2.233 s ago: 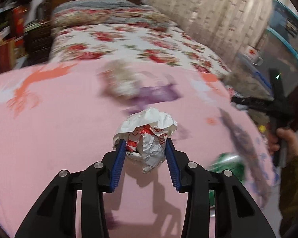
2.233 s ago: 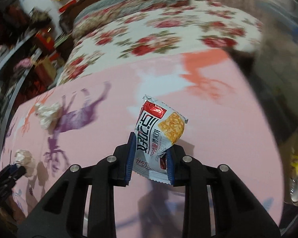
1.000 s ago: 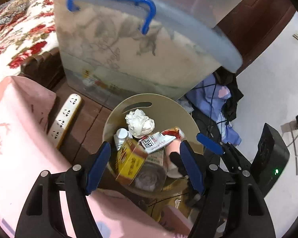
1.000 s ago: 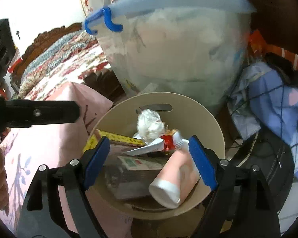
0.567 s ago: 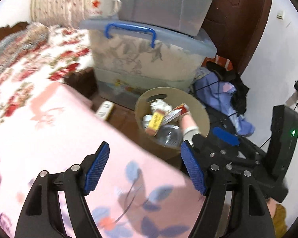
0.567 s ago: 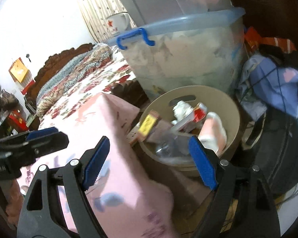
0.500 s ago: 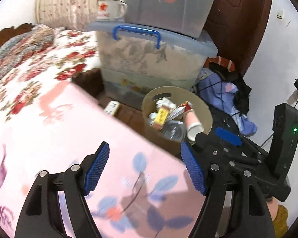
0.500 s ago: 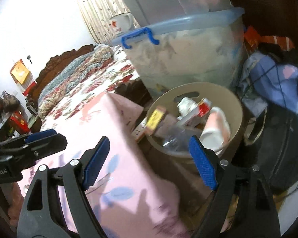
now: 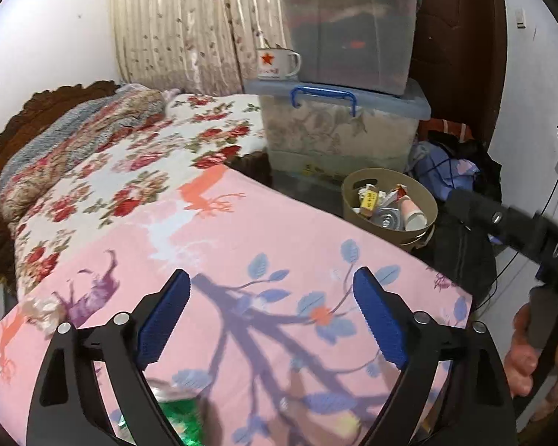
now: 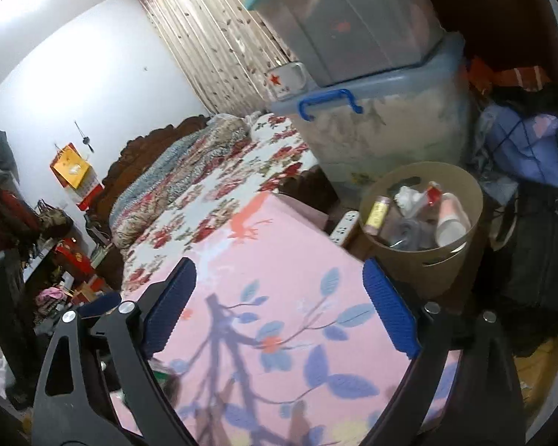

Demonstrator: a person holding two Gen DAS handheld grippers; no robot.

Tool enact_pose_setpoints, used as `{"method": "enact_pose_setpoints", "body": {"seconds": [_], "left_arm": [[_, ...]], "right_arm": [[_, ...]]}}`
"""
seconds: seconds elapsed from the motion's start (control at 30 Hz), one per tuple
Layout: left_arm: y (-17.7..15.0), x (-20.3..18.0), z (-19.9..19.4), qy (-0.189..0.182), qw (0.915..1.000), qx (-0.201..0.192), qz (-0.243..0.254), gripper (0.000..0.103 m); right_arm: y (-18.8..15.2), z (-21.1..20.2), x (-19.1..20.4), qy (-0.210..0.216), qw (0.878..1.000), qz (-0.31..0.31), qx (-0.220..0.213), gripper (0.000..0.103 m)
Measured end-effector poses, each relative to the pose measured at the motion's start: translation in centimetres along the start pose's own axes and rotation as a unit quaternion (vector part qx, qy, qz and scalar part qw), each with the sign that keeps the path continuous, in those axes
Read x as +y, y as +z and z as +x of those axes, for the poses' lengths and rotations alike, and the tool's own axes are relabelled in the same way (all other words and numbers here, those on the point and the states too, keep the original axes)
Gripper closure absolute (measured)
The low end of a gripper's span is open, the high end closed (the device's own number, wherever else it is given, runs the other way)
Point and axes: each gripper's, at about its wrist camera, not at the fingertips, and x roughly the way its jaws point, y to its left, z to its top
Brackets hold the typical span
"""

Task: Collect trash

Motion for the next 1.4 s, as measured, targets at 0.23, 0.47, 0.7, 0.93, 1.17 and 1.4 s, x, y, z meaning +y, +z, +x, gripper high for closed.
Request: {"method": "enact_pose_setpoints", "body": {"seconds": [0.23, 0.47, 0.7, 0.93, 1.17, 1.4], "left_arm": [[-2.8, 2.9, -3.1, 0.029, 0.9995, -0.011, -0.008, 0.009], [-5.0, 5.6, -4.4, 0.044, 0.9986, -0.001, -0.031, 0.009], [-6.7, 8.4, -4.6, 0.060, 0.9962, 0.014, -0.061, 0.009], [-8.8, 11.8, -4.9, 0.089, 0.9913, 0.028, -0.093, 0.009], [-11.6, 16.7, -5.5, 0.123, 0.9817, 0.045, -0.139, 0.009], [-14.5, 21.6, -6.2, 0.126, 0.9702, 0.060, -0.198, 0.009]], "right_arm": [[-1.6, -0.9, 3.1, 0.016, 1.000, 0.003, 0.010, 0.008], [-3.6, -0.4, 5.9, 0.021, 0.999, -0.011, 0.034, 0.008], [-4.5, 0.4, 8.1, 0.021, 0.998, -0.031, 0.048, 0.008], [-5.4, 1.7, 10.2, 0.029, 0.996, -0.046, 0.068, 0.008], [-6.6, 3.3, 13.0, 0.046, 0.992, -0.073, 0.089, 0.008], [-8.8, 5.3, 14.8, 0.055, 0.986, -0.096, 0.126, 0.008]]}}
